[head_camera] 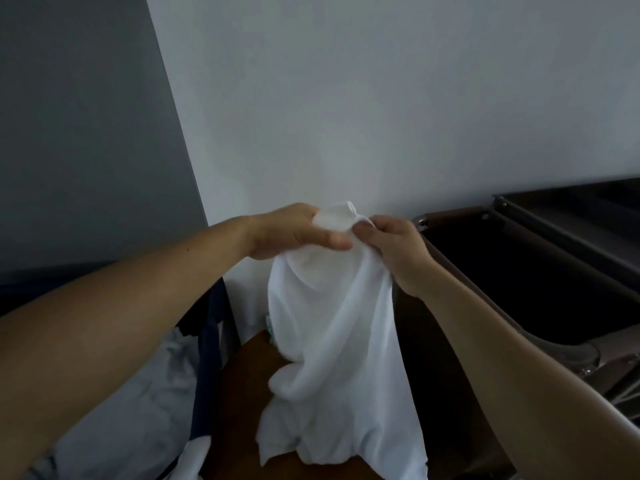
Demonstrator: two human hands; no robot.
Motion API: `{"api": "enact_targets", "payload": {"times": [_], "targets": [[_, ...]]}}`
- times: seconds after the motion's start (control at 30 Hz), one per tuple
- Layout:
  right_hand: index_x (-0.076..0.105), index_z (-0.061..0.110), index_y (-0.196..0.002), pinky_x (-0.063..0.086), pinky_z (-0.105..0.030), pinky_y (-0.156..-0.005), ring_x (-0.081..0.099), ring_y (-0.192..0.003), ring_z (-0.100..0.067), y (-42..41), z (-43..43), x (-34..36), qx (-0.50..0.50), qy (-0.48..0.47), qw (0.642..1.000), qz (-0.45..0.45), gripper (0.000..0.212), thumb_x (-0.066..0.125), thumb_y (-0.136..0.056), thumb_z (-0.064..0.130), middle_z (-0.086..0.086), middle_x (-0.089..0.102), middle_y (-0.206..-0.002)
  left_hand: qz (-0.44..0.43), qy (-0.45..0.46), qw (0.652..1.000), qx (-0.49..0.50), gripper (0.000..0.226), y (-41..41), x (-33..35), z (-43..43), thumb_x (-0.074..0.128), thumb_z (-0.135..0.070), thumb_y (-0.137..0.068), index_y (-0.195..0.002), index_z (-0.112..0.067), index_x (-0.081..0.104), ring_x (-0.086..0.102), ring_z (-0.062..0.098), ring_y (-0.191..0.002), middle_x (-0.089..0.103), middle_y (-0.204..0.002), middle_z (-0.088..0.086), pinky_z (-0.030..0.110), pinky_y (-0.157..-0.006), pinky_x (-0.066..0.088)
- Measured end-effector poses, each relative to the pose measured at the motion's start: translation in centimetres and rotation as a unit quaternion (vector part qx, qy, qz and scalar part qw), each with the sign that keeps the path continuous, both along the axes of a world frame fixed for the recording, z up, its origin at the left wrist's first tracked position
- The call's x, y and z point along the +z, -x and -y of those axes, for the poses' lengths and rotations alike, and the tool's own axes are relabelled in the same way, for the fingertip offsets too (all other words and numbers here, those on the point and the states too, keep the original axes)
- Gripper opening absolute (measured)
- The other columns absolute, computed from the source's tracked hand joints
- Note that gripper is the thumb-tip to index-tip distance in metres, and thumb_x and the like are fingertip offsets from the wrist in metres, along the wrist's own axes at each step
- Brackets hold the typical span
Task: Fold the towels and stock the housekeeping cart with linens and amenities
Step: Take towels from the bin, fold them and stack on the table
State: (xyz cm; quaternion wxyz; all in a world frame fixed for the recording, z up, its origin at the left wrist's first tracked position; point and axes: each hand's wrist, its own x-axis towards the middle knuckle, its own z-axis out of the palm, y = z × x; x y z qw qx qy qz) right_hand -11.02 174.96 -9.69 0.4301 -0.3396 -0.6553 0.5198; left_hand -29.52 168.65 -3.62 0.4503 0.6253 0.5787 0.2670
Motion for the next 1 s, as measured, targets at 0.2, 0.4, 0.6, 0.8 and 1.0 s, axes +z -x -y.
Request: {"api": "enact_targets", "payload": {"times": [0.2, 0.4, 0.6, 0.8, 1.0], "targets": [[0.071, 0.023, -0.079, 0.057, -0.032, -0.065, 0.07, -0.072, -0.017, -0.3, -0.8, 0.3, 0.044, -0.006, 0.997, -0.062, 0.016, 0.084, -0.07, 0.03, -0.003, 0.074, -0.079, -0.013, -0.054, 0.998, 0.036, 0.022, -0.9, 1.5, 0.0, 0.072, -0.014, -0.087, -0.104, 0.0, 0.071, 0.073, 0.022, -0.087, 0.074, -0.099, 0.011, 0.034, -0.08, 0.06], [0.073, 0.022, -0.1, 0.059, -0.044, -0.088, 0.074, -0.087, -0.018, -2.1, -1.0, -4.3, 0.105, 0.056, 0.978, 0.17, 0.035, 0.085, -0.072, 0.041, 0.005, 0.077, -0.096, 0.311, -0.152, 0.92, 0.183, 0.014, 1.1, 5.5, -1.0, 0.065, -0.015, -0.088, -0.096, -0.004, 0.065, 0.069, 0.024, -0.08, 0.069, -0.082, 0.009, 0.036, -0.076, 0.059], [0.075, 0.009, -0.083, 0.057, -0.054, -0.087, 0.074, -0.083, -0.03, -1.9, -1.4, -2.3, 0.004, 0.059, 0.992, 0.114, 0.024, 0.074, -0.088, 0.033, -0.007, 0.077, -0.085, -0.117, -0.056, 0.976, 0.174, 0.013, 4.4, 3.4, -1.7, 0.074, -0.023, -0.083, -0.09, -0.011, 0.07, 0.07, 0.014, -0.065, 0.072, -0.076, -0.001, 0.022, -0.057, 0.053], [0.065, -0.01, -0.087, 0.052, -0.044, -0.067, 0.061, -0.07, -0.027, 0.5, -0.7, 3.7, 0.085, -0.082, 0.986, 0.114, 0.035, 0.078, -0.083, 0.022, -0.021, 0.065, -0.076, -0.135, -0.017, 0.991, -0.01, 0.071, 2.2, -0.2, -0.8, 0.084, -0.038, -0.074, -0.135, -0.031, 0.05, 0.06, 0.008, -0.112, 0.059, -0.126, -0.016, 0.024, -0.089, 0.051], [0.066, 0.018, -0.065, 0.048, -0.03, -0.056, 0.058, -0.061, -0.01, 0.8, -1.2, 4.0, 0.11, -0.107, 0.98, 0.127, 0.025, 0.087, -0.069, 0.03, 0.007, 0.059, -0.062, -0.11, -0.056, 0.992, -0.03, 0.025, 1.8, 0.5, -0.5, 0.073, -0.029, -0.087, -0.106, -0.013, 0.071, 0.072, 0.019, -0.088, 0.075, -0.1, 0.003, 0.033, -0.077, 0.06]]}}
